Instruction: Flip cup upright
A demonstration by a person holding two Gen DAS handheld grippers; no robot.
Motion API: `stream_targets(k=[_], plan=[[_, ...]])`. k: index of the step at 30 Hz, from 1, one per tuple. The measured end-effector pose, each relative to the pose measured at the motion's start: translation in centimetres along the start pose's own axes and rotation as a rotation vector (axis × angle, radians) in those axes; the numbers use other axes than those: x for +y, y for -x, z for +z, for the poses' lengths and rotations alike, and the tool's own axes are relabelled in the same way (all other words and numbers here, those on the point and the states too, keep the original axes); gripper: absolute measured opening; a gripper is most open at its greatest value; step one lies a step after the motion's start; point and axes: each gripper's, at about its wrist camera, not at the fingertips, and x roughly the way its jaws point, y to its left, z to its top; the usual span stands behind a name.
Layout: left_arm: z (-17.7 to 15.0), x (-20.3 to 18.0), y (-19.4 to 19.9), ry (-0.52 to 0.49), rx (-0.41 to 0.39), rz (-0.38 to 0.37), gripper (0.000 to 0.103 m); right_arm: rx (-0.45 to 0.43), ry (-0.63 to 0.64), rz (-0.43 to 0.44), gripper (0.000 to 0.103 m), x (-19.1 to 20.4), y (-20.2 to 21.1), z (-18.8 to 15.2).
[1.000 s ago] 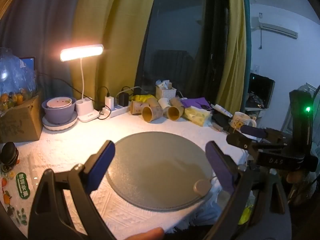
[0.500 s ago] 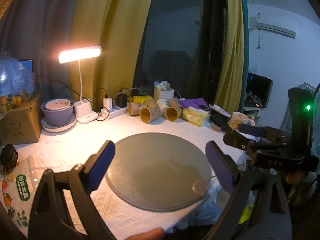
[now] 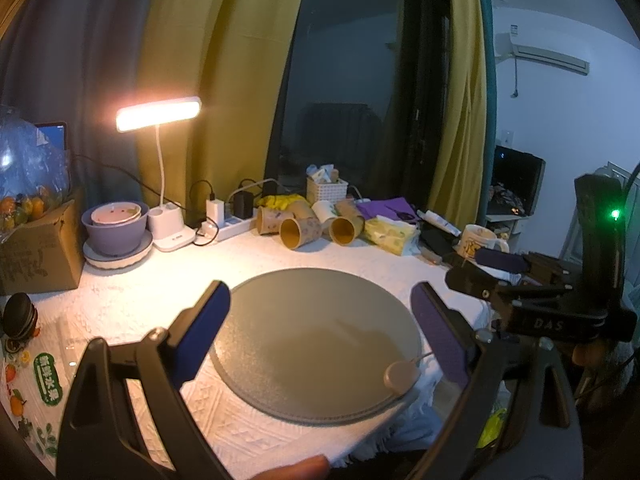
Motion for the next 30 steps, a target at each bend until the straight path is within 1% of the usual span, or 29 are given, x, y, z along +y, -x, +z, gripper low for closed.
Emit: stream_targets(k=[21, 30], plan=[[-0.09, -0.02, 0.04, 0.0, -0.001, 0.002, 0.093, -0.002, 0.0, -0.001, 0.076, 0.23, 0.11, 0.03], [-0.2, 0.22, 0.57, 0.021, -0.012, -0.009, 0.093, -0.002, -0.001, -0.002, 0.076, 0.27, 0.12, 0.04]])
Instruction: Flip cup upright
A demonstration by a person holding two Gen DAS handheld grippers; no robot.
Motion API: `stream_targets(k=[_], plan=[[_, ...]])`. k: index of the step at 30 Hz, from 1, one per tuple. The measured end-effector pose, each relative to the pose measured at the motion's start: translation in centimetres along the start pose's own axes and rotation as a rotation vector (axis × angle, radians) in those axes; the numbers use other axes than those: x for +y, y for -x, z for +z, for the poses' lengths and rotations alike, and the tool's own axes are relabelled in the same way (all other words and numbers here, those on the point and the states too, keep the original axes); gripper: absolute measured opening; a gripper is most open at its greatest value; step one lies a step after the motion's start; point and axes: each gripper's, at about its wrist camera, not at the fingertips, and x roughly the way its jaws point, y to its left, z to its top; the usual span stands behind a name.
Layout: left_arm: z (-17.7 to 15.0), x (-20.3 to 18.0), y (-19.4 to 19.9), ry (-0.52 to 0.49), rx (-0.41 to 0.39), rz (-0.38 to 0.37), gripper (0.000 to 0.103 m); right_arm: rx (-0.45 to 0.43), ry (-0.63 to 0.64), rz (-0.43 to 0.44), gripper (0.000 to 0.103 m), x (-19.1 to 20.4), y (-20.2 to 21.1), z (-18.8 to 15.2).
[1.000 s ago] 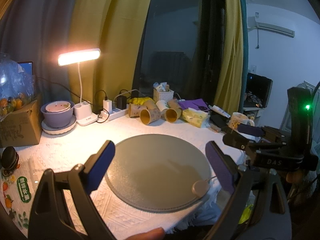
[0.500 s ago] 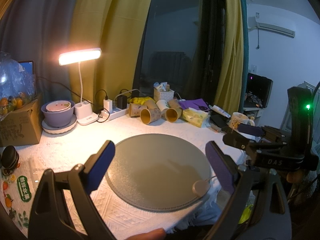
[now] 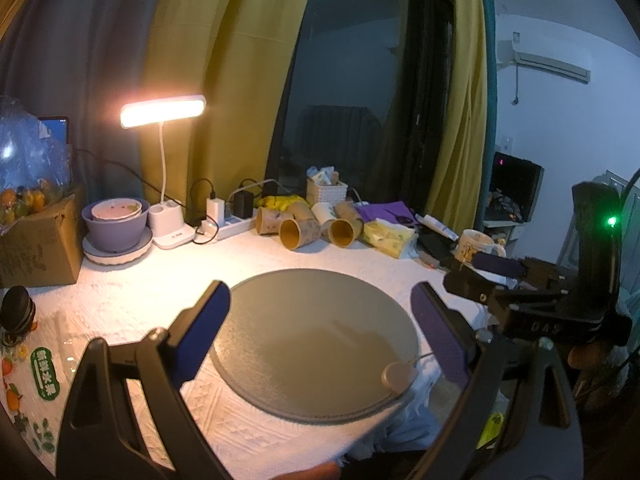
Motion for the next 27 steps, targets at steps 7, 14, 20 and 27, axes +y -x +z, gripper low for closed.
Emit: stream_targets(k=[7, 14, 20, 27], plan=[[0.03, 0.14, 0.04, 0.003, -0.001, -0.01, 0.093, 0.0, 0.001, 0.001, 0.076, -0.04, -0.04, -0.05], [-0.04, 0.01, 0.02, 0.005, -0.004, -0.014, 0.093, -0.001, 0.001, 0.001, 0.076, -0.07, -0.03, -0.03], [-0.17, 0.03, 0.06, 0.004, -0.001, -0.014, 0.093, -0.001, 0.001, 0.0, 0.076, -0.06, 0.01, 0.0], [-0.27, 0.02, -0.15, 0.004, 0.006, -0.011, 0.093, 0.0, 0.001, 0.001, 0.076, -0.17, -0.1, -0.05]])
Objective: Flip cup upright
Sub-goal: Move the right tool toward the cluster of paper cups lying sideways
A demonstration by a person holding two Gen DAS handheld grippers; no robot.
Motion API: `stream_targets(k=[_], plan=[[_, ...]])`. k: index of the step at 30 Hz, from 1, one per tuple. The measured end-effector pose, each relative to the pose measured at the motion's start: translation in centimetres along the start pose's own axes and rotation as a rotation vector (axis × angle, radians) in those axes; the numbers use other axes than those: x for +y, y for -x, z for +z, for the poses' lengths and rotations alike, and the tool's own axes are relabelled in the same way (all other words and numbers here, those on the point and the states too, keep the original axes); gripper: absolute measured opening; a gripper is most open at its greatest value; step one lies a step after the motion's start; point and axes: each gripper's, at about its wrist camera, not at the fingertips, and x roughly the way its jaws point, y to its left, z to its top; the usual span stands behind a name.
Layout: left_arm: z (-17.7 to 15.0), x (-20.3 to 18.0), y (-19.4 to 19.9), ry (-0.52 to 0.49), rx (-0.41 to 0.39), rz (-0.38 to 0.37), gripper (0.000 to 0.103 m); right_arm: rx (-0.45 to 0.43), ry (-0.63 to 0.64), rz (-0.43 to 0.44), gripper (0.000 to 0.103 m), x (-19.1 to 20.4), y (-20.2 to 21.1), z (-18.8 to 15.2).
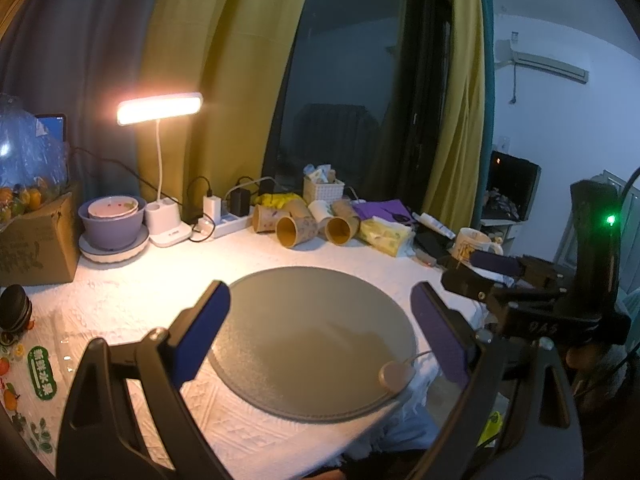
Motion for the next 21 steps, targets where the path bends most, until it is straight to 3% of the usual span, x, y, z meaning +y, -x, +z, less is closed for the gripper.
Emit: stream_targets(k=[9, 21], plan=[[0.0, 0.1, -3.1, -0.029, 0.059, -0.009, 0.093, 0.031, 0.001, -0.009, 0.076, 0.0, -0.9, 0.0], [0.9, 1.1, -10.8, -0.067, 0.206, -0.018, 0.093, 0.094, -0.063, -0.019, 0.076, -3.6, -6.8, 0.7]])
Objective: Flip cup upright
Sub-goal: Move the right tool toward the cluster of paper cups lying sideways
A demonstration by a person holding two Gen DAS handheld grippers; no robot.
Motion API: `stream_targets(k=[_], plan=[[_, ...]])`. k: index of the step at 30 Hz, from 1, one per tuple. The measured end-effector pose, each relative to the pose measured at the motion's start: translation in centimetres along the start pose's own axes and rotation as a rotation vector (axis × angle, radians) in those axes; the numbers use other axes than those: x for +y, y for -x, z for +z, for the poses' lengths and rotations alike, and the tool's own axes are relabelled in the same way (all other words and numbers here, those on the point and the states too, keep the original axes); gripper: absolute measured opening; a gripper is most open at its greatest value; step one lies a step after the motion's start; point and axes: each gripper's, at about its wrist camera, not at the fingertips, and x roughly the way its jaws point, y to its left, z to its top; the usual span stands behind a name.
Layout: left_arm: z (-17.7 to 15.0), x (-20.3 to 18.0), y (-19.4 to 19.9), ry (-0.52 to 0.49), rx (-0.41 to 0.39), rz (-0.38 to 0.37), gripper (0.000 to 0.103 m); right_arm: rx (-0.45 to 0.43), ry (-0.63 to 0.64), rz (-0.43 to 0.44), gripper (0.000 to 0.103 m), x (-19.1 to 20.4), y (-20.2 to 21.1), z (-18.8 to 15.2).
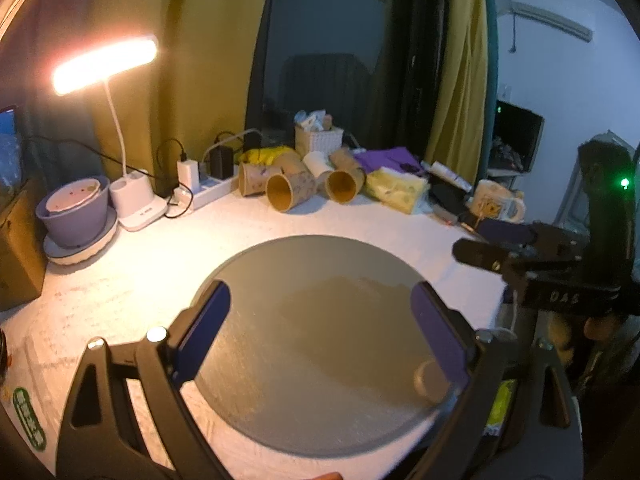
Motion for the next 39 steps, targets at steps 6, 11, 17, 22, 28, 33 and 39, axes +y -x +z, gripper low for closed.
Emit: stream_targets(k=[6, 11, 17, 22, 28, 33, 39], plan=[[2.4, 1.3, -3.5, 0.001, 0.027, 0.001, 0.093, 0.013, -0.019, -0.014, 0.076, -1.9, -2.7, 1.7], [4.3, 1.8, -6.4, -0.024, 0.055, -0.009, 0.093, 0.018, -0.032, -0.032, 0.076, -3.7, -4.9, 3.3], [6.1, 2.7, -10.1, -0.042, 0.1, -0.017, 0.093, 0.016, -0.052, -0.049, 0.076, -6.1, -7.9, 5.2], [7.4, 3.6, -13.0, -0.038, 0.124, -0.012, 0.093, 0.048, -0.075, -0.054, 0.076, -7.9, -10.7, 6.1], [8.4, 4.1, -17.3, -0.041, 0.155, -0.006, 0.093, 0.086, -0.085, -0.037, 0.076, -9.4, -14.0, 6.6], [9.3, 4.5, -20.7, -0.023, 0.202, -0.05, 0.093, 0.101, -0.088, -0.026, 0.076, -10.8, -16.3, 7.2], [10.9, 4.7, -24.3, -0.092, 0.215, -0.021, 0.093, 0.129, -0.125, -0.028, 0.076, -12.6, -19.3, 8.0]])
